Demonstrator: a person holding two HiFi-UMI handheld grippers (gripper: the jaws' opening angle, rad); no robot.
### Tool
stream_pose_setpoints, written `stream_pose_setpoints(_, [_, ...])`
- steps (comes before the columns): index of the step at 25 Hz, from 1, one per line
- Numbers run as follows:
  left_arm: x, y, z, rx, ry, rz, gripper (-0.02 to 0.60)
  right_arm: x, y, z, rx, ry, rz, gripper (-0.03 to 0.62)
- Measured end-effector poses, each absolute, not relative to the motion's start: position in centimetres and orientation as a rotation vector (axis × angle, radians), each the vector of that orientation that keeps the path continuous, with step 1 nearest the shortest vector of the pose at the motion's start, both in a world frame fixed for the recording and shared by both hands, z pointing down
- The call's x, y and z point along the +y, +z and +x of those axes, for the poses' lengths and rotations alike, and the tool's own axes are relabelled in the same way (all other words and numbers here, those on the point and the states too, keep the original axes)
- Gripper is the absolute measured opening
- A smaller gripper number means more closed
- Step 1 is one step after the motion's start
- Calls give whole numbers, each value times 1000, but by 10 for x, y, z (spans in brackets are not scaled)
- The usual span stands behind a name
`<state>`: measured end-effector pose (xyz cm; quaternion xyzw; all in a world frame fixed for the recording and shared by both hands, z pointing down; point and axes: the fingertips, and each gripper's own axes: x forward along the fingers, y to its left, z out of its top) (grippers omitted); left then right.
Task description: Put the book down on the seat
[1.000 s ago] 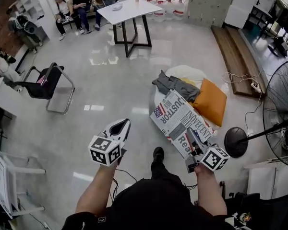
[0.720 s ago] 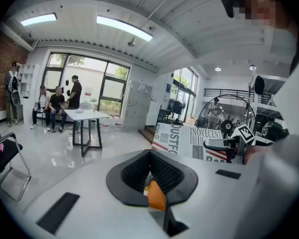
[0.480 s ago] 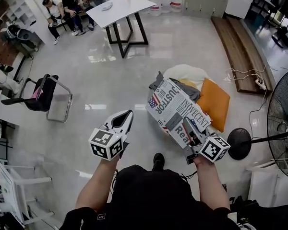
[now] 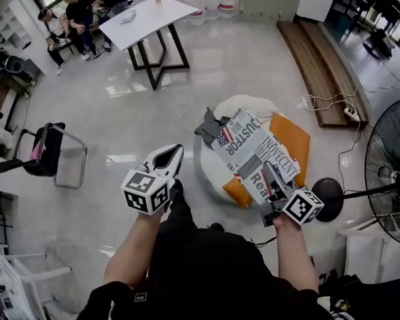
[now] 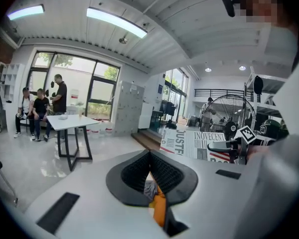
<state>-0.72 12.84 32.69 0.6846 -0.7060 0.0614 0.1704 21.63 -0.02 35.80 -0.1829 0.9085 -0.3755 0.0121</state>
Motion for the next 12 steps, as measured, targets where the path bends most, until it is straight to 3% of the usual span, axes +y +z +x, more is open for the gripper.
stream_pose_setpoints(12, [26, 344, -170, -1817, 201, 2112, 2, -67, 364, 87, 2743, -1155, -932, 169])
